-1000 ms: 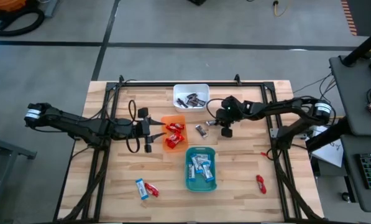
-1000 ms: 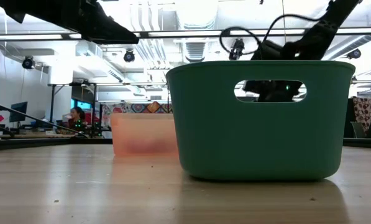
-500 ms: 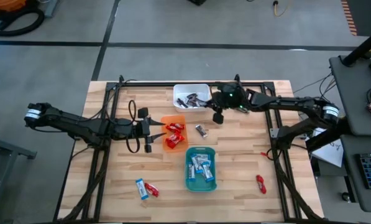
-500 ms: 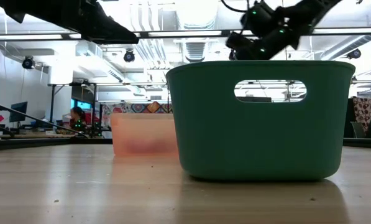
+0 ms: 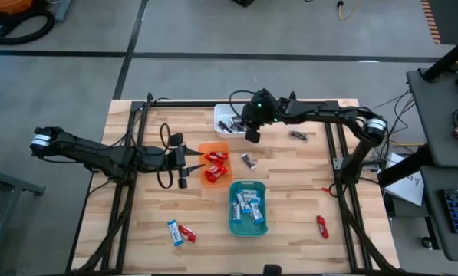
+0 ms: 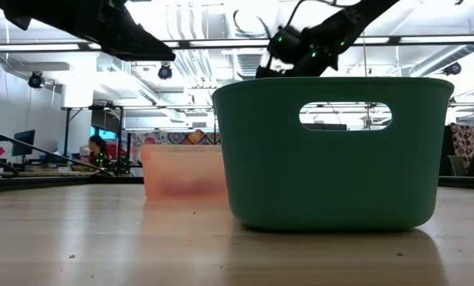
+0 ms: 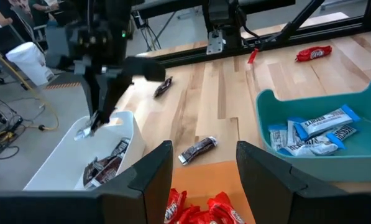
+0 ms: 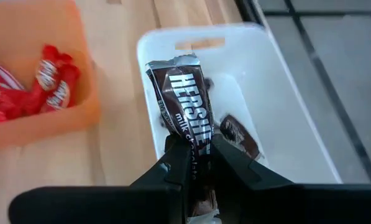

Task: Sort candy
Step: Put the brown chocolate bar into the white bin, then put the red chocolate bar into the orange bin

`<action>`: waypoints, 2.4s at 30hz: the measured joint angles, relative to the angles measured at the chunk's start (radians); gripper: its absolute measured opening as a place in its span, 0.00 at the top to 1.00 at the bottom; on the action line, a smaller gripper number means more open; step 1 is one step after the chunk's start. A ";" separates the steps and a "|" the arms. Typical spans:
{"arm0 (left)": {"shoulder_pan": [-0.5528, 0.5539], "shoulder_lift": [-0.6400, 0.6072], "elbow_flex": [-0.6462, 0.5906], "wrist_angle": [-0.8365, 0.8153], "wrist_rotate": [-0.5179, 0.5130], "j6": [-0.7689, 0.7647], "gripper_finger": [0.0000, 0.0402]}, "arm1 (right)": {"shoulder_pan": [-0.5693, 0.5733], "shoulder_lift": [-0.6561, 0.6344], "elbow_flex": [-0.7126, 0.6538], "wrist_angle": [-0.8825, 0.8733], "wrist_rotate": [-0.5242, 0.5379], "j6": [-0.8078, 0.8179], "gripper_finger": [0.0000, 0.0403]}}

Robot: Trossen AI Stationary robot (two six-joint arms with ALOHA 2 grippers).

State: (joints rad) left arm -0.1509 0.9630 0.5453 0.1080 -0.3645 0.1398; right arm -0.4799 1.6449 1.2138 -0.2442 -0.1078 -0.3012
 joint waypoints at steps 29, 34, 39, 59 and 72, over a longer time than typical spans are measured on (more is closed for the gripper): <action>0.000 0.000 0.000 -0.082 0.036 -0.119 0.60 | -0.025 0.091 0.037 -0.012 0.004 0.067 0.62; 0.000 0.000 0.000 -0.102 0.145 -0.124 0.60 | -0.025 0.088 0.055 -0.033 0.005 0.068 0.55; -0.002 0.000 0.000 -0.148 0.282 -0.132 0.60 | -0.019 0.069 0.108 -0.149 0.001 0.115 0.52; -0.296 0.193 0.000 -0.202 0.482 -0.415 0.60 | 0.134 -0.119 0.080 -0.486 -0.084 0.229 0.57; -0.401 0.360 0.070 -0.222 0.459 -0.584 0.55 | 0.193 -0.238 0.070 -0.484 -0.076 0.297 0.56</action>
State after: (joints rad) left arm -0.5516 1.3226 0.6154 -0.1139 0.0948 -0.4440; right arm -0.2868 1.4071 1.2842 -0.7284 -0.1833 -0.0041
